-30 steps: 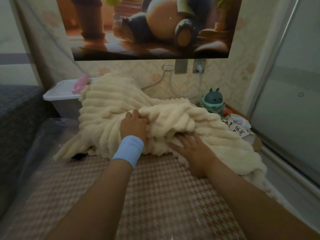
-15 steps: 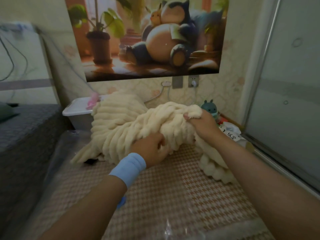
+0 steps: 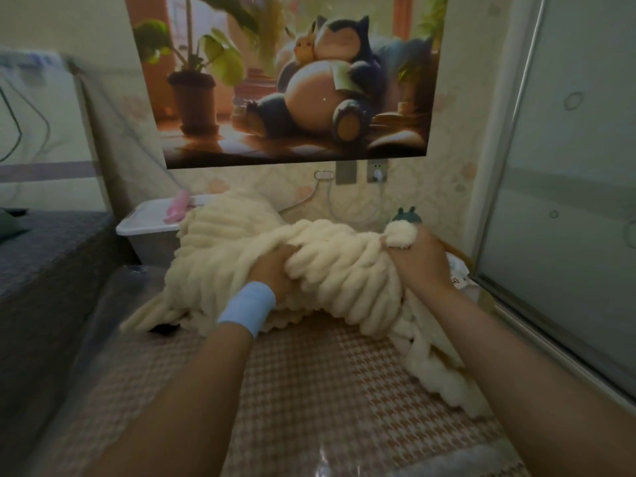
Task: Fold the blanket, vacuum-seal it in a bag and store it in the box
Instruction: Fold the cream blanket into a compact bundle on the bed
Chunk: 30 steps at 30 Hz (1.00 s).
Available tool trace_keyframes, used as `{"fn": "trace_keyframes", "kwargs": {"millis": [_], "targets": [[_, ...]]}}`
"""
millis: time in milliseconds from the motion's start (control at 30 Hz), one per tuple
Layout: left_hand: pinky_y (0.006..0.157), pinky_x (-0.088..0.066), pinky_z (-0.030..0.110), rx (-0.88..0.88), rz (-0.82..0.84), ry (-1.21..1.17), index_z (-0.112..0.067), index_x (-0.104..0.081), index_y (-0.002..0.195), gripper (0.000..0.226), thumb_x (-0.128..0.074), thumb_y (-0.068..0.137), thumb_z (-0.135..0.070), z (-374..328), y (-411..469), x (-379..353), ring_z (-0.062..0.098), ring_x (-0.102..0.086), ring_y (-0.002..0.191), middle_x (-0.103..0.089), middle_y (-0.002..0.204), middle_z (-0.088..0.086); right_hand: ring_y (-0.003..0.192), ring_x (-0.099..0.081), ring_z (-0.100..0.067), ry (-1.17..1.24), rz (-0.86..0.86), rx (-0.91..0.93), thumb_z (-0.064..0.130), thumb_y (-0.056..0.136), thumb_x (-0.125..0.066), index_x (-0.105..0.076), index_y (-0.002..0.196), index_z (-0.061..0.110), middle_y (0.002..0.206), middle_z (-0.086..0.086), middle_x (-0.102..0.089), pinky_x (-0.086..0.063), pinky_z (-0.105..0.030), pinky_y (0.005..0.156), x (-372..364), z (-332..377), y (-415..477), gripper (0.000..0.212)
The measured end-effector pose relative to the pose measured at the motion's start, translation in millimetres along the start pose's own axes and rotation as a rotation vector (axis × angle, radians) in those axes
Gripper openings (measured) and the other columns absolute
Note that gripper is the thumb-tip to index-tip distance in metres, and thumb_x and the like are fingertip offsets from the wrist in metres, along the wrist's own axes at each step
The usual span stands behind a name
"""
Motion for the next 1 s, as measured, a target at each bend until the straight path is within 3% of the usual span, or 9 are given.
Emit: {"fn": "trace_keyframes", "kwargs": {"millis": [100, 200, 300, 433, 633, 767, 833, 900, 1000], "targets": [[0.091, -0.037, 0.025, -0.135, -0.044, -0.063, -0.025, -0.057, 0.119, 0.037, -0.06, 0.086, -0.01, -23.0, 20.4, 47.1, 0.022, -0.052, 0.106, -0.055, 0.123, 0.004, 0.105, -0.05, -0.034, -0.564, -0.36, 0.46, 0.014, 0.084, -0.062, -0.051, 0.122, 0.016, 0.121, -0.013, -0.055, -0.043, -0.046, 0.088, -12.2, 1.3, 0.6, 0.04], [0.084, -0.039, 0.022, -0.198, -0.283, -0.148, -0.02, -0.058, 0.101, 0.027, -0.06, 0.08, -0.003, -38.2, 23.5, 75.8, 0.02, -0.053, 0.094, -0.056, 0.107, 0.003, 0.094, -0.053, -0.032, -0.592, -0.198, 0.987, 0.008, 0.092, -0.055, -0.051, 0.13, 0.015, 0.118, -0.015, -0.056, -0.047, -0.046, 0.079, -41.5, 25.3, -20.7, 0.039], [0.092, -0.038, 0.024, -0.115, -0.18, -0.042, -0.016, -0.067, 0.107, 0.029, -0.062, 0.079, -0.008, -16.6, 17.9, 49.7, 0.026, -0.057, 0.103, -0.064, 0.111, 0.009, 0.114, -0.055, -0.025, -0.284, 0.332, 0.742, 0.035, 0.089, -0.043, -0.052, 0.138, 0.02, 0.132, -0.006, -0.056, -0.047, -0.049, 0.095, -70.0, 22.3, -31.2, 0.052], [0.096, -0.04, 0.032, 0.019, 0.016, 0.048, -0.018, -0.067, 0.117, 0.036, -0.06, 0.085, -0.032, 24.3, 4.0, 10.7, 0.031, -0.056, 0.114, -0.062, 0.123, 0.011, 0.152, 0.014, -0.023, -0.877, 0.703, 0.549, 0.086, 0.067, -0.041, 0.024, 0.152, 0.038, 0.165, -0.004, 0.017, 0.001, -0.07, 0.112, -100.2, -21.4, -41.5, 0.116], [0.073, -0.048, 0.036, 0.253, -0.088, 0.258, -0.025, -0.056, 0.106, 0.054, -0.055, 0.077, -0.071, 62.6, -9.3, 5.0, 0.026, -0.057, 0.091, -0.058, 0.103, 0.002, 0.144, -0.023, -0.043, -1.132, 0.267, 0.349, 0.035, 0.1, -0.041, -0.012, 0.158, 0.023, 0.162, -0.022, -0.009, -0.028, -0.063, 0.109, -105.5, -28.2, -19.2, 0.066], [0.096, -0.045, 0.039, 0.347, 0.394, 0.41, -0.025, -0.052, 0.134, 0.076, -0.046, 0.079, -0.077, 88.1, -14.3, -0.5, 0.027, -0.055, 0.116, -0.055, 0.134, 0.005, 0.112, -0.056, -0.04, -0.682, 0.142, 0.91, 0.023, 0.097, -0.056, -0.038, 0.152, 0.031, 0.147, -0.022, -0.037, -0.053, -0.048, 0.084, -125.8, -5.3, -29.4, 0.058], [0.114, -0.026, 0.046, 0.243, 0.433, 0.448, -0.029, -0.017, 0.152, 0.095, -0.057, 0.077, -0.07, 97.8, -22.9, -10.7, 0.032, -0.023, 0.142, -0.016, 0.158, 0.006, 0.123, -0.053, -0.033, -0.625, 0.443, 1.186, 0.032, 0.1, -0.041, -0.046, 0.145, 0.038, 0.146, -0.013, -0.043, -0.051, -0.046, 0.094, -146.6, 4.8, -48.9, 0.046], [0.115, -0.015, 0.057, 0.168, 0.351, 0.52, -0.036, 0.011, 0.151, 0.111, -0.062, 0.074, -0.067, 110.1, -27.6, -20.1, 0.035, 0.002, 0.146, 0.016, 0.158, 0.003, 0.132, -0.045, -0.034, -0.692, 0.594, 1.088, 0.049, 0.088, -0.036, -0.055, 0.14, 0.029, 0.145, -0.01, -0.047, -0.041, -0.053, 0.103, -167.4, 6.2, -55.0, 0.059], [0.114, -0.01, 0.06, 0.107, 0.267, 0.492, -0.047, 0.012, 0.146, 0.099, -0.065, 0.084, -0.043, 125.9, -23.4, -29.2, 0.035, 0.009, 0.144, 0.025, 0.155, -0.001, 0.142, -0.034, -0.037, -0.882, 0.279, 0.655, 0.08, 0.075, -0.036, -0.039, 0.151, 0.018, 0.153, -0.012, -0.04, -0.003, -0.06, 0.115, -178.0, -15.3, -23.1, 0.098]]}}
Point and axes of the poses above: each hand's wrist, its own y-axis towards the middle knuckle, its own x-axis out of the back of the hand, z = x × y, the point moved 3 cm from there along y, towards the middle knuckle
